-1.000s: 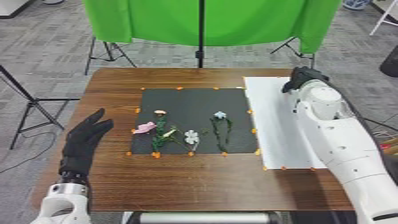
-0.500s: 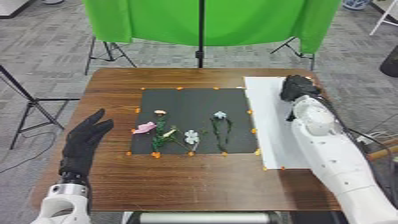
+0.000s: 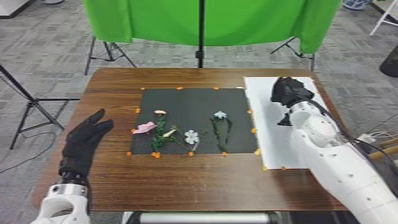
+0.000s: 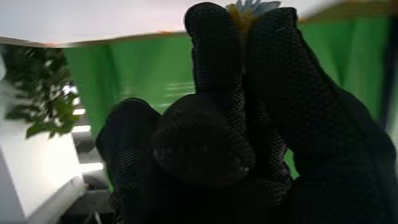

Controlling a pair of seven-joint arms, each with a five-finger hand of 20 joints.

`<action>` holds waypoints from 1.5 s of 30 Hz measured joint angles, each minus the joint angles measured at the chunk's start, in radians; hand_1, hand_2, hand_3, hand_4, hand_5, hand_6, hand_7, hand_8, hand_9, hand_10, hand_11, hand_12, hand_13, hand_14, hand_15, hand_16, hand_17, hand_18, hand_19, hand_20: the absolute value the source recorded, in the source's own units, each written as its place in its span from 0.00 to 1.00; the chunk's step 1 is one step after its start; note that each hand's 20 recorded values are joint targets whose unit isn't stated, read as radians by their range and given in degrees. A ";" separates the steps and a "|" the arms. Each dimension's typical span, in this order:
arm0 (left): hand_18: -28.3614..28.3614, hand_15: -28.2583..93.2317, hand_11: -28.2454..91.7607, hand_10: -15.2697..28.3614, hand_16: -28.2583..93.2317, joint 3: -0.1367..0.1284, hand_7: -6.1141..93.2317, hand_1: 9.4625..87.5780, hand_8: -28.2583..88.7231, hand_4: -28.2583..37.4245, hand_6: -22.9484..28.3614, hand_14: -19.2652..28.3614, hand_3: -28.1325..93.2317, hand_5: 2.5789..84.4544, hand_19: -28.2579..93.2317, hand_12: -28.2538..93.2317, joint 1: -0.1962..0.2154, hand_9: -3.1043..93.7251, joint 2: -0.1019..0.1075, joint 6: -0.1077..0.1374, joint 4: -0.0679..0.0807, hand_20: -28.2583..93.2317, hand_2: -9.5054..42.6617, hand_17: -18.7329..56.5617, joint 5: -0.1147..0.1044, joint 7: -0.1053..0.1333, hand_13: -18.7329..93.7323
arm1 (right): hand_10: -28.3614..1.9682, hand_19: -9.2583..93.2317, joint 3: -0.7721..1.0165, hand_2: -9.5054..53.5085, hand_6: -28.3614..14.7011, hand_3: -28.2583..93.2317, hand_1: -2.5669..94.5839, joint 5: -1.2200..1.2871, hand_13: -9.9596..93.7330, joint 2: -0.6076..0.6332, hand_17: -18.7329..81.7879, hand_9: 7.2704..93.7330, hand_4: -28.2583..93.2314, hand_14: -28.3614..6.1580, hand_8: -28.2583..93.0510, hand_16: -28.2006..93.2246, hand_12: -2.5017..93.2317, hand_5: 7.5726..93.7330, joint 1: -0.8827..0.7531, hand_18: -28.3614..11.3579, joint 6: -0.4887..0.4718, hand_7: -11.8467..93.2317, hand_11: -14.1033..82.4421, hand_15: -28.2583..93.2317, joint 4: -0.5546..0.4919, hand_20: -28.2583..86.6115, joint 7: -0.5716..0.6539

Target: Arrange flowers

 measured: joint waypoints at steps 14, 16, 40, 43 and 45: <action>0.71 0.32 0.36 0.65 0.26 0.003 0.12 0.17 0.19 0.07 0.52 0.72 0.76 0.50 0.25 0.34 -0.009 0.52 0.000 -0.005 0.002 0.40 0.21 0.34 0.001 0.000 0.49 | 0.65 1.00 -0.087 0.00 0.70 0.69 0.63 0.131 0.99 0.106 0.86 0.97 0.09 0.81 0.31 0.48 0.37 0.83 -0.074 0.43 -0.184 0.33 0.28 0.75 -0.359 0.78 -0.012; 0.71 0.32 0.36 0.65 0.26 0.004 0.12 0.17 0.19 0.07 0.52 0.73 0.76 0.50 0.25 0.34 -0.010 0.52 0.000 -0.005 0.003 0.40 0.21 0.34 0.002 0.000 0.49 | 0.64 1.00 -0.091 0.00 0.69 0.70 0.62 0.131 0.98 0.096 0.85 0.96 0.09 0.81 0.31 0.48 0.37 0.82 -0.088 0.43 -0.189 0.32 0.28 0.75 -0.360 0.78 -0.018; 0.71 0.32 0.36 0.65 0.27 0.006 0.12 0.16 0.19 0.07 0.51 0.72 0.77 0.49 0.25 0.34 -0.011 0.52 -0.001 -0.014 0.006 0.40 0.19 0.33 0.003 0.001 0.48 | 0.49 1.00 -0.011 0.00 0.65 0.73 0.31 0.172 0.98 0.062 0.85 0.91 0.10 0.78 0.16 0.49 0.25 0.68 -0.214 0.40 -0.216 0.26 0.38 0.73 -0.400 0.78 -0.023; 0.72 0.32 0.36 0.65 0.27 0.006 0.12 0.16 0.19 0.07 0.51 0.72 0.77 0.49 0.25 0.34 -0.011 0.52 -0.002 -0.015 0.006 0.40 0.19 0.33 0.005 0.001 0.48 | 0.46 1.00 0.030 0.03 0.64 0.73 0.25 0.150 0.97 0.049 0.82 0.90 0.12 0.73 0.16 0.49 0.25 0.67 -0.230 0.36 -0.215 0.24 0.38 0.72 -0.410 0.75 -0.020; 0.72 0.32 0.36 0.65 0.27 0.006 0.12 0.16 0.19 0.07 0.51 0.72 0.77 0.49 0.25 0.34 -0.011 0.52 -0.002 -0.017 0.006 0.40 0.19 0.33 0.006 0.001 0.48 | 0.42 0.95 0.077 0.10 0.61 0.73 0.24 0.129 0.86 0.032 0.68 0.82 0.12 0.55 0.17 0.47 0.25 0.66 -0.253 0.29 -0.197 0.24 0.36 0.65 -0.426 0.65 -0.012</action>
